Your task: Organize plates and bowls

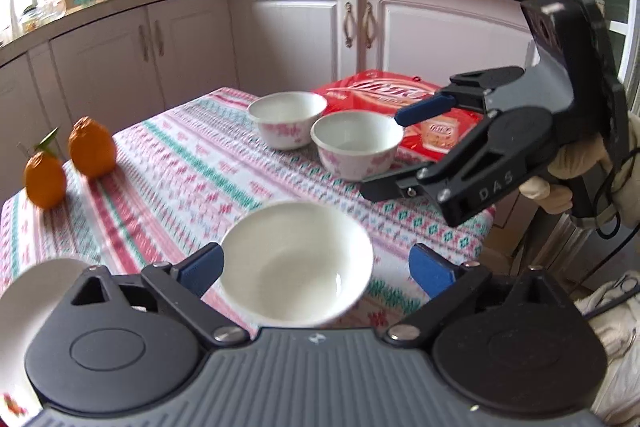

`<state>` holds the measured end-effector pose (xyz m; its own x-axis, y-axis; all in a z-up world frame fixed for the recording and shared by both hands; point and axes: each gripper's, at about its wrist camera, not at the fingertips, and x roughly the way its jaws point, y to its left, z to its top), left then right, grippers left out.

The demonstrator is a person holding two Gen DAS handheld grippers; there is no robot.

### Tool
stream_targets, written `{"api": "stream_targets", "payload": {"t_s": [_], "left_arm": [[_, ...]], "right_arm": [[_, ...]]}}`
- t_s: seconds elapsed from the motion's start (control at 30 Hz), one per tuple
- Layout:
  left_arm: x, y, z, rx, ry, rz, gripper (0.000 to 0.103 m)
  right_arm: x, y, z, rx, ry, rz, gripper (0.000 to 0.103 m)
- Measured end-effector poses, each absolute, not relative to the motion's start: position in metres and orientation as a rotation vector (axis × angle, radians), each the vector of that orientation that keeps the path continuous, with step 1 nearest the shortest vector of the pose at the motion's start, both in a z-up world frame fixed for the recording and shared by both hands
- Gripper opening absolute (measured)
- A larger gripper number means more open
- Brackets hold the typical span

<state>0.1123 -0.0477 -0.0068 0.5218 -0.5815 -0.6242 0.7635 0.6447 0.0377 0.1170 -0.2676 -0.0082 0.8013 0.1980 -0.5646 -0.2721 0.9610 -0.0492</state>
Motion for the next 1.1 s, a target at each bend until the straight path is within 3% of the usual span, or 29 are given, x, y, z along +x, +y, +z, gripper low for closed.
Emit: {"api": "stream_targets", "payload": {"t_s": [0.8,1.0,1.1], "left_arm": [[0.218,-0.171,-0.017,0.399,0.676,-0.929,0.098],[0.245,-0.194,-0.031,0.386,0.73,-0.939,0.094],[0.254,-0.203,-0.037,0.377,0.758,-0.943,0.087]], "right_arm": [[0.139,-0.327,-0.044,-0.138,0.634,0.094,0.103],[0.149,-0.333,-0.054,-0.13,0.65,0.107,0.103],[0.153,-0.334,-0.058,-0.127,0.658,0.114,0.102]]}}
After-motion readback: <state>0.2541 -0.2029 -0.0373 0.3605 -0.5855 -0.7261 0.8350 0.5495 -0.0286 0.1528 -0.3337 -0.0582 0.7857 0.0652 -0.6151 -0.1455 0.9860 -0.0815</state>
